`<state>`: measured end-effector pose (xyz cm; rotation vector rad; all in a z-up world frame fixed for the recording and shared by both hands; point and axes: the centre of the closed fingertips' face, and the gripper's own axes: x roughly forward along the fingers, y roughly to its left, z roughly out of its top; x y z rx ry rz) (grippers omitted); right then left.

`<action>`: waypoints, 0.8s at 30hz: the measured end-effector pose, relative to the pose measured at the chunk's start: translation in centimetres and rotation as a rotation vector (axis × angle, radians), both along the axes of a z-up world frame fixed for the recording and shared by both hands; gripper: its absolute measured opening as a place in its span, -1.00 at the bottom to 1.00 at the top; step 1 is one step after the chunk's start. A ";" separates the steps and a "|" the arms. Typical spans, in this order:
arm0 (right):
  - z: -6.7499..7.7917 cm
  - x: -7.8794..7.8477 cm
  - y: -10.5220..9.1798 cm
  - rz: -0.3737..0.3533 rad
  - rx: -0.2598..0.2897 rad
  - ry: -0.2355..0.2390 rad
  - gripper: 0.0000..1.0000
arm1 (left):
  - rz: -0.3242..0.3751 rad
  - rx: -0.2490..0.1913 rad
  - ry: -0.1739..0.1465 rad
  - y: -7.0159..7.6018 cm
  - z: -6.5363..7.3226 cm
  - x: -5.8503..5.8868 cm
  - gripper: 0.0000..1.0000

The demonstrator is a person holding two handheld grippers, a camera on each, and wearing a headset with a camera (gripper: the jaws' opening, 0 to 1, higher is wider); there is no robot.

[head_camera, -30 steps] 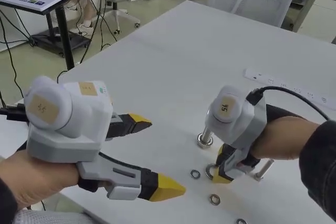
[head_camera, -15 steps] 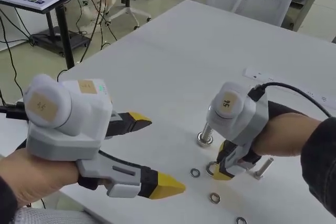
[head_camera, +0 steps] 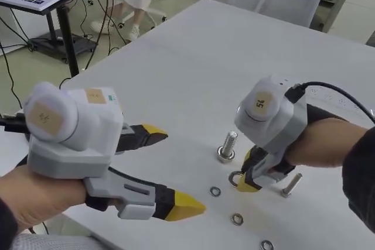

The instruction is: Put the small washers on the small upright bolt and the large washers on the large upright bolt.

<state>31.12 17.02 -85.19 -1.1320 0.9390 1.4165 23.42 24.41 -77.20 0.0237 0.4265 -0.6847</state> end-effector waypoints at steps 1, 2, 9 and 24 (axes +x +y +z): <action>0.3 0.0 0.1 -0.005 0.012 0.004 -0.52 | -0.002 0.000 -0.001 -0.1 0.0 0.0 0.61; 0.4 0.0 0.1 -0.007 0.015 0.004 -0.52 | -0.002 0.000 -0.001 -0.1 0.0 0.0 0.61; 1.7 0.1 0.1 -0.019 0.043 -0.006 -0.52 | -0.008 0.000 -0.004 -0.2 0.2 0.2 0.61; 5.0 1.1 0.6 -0.021 0.097 -0.059 -0.52 | -0.014 0.001 -0.002 -0.2 0.2 0.4 0.61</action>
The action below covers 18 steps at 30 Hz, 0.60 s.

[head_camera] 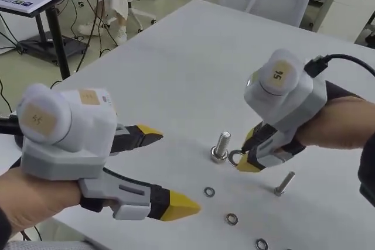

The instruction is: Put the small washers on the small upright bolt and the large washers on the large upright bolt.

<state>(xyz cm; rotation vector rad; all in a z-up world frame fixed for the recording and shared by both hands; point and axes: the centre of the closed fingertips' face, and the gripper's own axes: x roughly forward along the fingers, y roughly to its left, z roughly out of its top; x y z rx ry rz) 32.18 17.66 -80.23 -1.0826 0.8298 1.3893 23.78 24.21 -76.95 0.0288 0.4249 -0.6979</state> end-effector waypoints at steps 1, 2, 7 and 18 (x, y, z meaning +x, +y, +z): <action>0.2 0.1 0.1 -0.001 0.003 -0.003 -0.52 | 0.000 0.001 -0.005 0.0 0.1 0.1 0.61; 0.3 0.1 0.2 0.000 0.006 -0.005 -0.52 | 0.000 -0.001 -0.007 0.0 0.1 0.1 0.61; 1.1 0.4 0.7 -0.002 0.025 -0.019 -0.52 | 0.000 0.001 -0.004 0.1 0.1 0.2 0.61; 1.8 1.8 2.2 -0.013 0.068 -0.036 -0.52 | 0.002 0.002 0.001 0.4 -0.1 0.4 0.61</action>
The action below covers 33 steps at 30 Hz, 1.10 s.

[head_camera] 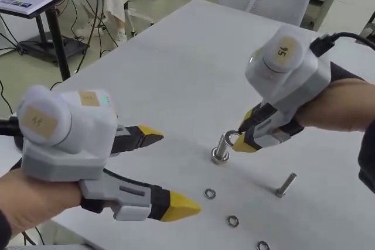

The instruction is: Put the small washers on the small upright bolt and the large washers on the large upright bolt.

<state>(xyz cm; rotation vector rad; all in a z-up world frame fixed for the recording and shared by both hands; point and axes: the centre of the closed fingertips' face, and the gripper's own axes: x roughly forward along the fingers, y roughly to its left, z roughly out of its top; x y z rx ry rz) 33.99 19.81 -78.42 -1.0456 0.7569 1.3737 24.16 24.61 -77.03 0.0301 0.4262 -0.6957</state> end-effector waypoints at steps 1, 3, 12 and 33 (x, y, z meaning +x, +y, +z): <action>0.0 0.2 0.1 -0.002 0.005 0.000 -0.52 | 0.001 0.000 0.000 0.0 0.0 0.0 0.61; -0.1 0.3 0.2 -0.005 0.010 0.002 -0.53 | 0.004 -0.002 -0.002 0.1 0.0 0.1 0.61; -0.2 0.6 1.1 -0.005 0.024 0.007 -0.53 | 0.007 -0.010 -0.004 0.3 -0.3 0.2 0.59; -1.7 1.9 1.4 -0.022 0.015 0.033 -0.53 | 0.001 -0.048 -0.009 0.2 -0.4 0.6 0.61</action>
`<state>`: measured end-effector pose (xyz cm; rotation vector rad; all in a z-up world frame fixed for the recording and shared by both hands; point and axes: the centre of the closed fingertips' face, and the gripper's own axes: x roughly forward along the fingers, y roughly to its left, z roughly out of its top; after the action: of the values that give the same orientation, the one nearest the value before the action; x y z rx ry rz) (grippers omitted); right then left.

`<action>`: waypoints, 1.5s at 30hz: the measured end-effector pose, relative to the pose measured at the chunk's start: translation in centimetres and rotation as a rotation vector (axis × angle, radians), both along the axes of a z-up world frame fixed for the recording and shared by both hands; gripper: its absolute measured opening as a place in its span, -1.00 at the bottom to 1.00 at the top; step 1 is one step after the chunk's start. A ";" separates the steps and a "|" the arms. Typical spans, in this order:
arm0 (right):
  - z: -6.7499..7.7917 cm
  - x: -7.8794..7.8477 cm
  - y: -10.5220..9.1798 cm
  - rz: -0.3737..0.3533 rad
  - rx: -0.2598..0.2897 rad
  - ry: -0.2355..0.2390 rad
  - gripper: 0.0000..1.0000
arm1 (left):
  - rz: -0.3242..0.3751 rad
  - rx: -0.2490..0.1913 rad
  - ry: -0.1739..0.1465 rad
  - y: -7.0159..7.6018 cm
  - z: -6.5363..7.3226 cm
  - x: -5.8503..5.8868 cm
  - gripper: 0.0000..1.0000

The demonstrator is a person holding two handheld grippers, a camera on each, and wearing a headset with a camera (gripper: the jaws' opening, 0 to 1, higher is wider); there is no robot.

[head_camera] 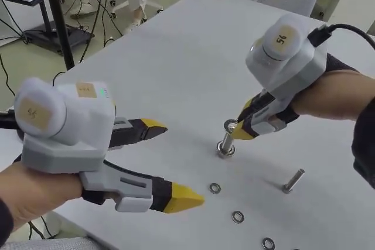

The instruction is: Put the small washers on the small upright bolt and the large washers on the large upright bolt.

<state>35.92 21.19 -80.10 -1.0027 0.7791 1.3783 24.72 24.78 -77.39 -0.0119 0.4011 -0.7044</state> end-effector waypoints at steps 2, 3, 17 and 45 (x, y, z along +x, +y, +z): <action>-0.1 0.1 0.0 -0.001 -0.001 0.002 -0.53 | -0.001 -0.003 0.000 0.0 0.0 0.0 0.61; -0.2 0.1 0.0 -0.002 -0.002 0.005 -0.53 | -0.001 -0.003 0.000 0.0 0.0 0.0 0.61; -1.0 0.3 -0.2 -0.002 -0.015 0.017 -0.53 | -0.001 -0.003 0.009 -0.2 -0.3 0.0 0.61; -4.5 0.0 -0.3 0.009 -0.090 0.056 -0.53 | 0.001 -0.005 0.027 -0.2 -0.7 -0.2 0.60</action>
<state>35.92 20.89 -84.58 -1.0424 0.8860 1.3940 24.52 24.59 -78.08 -0.0266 0.4250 -0.7052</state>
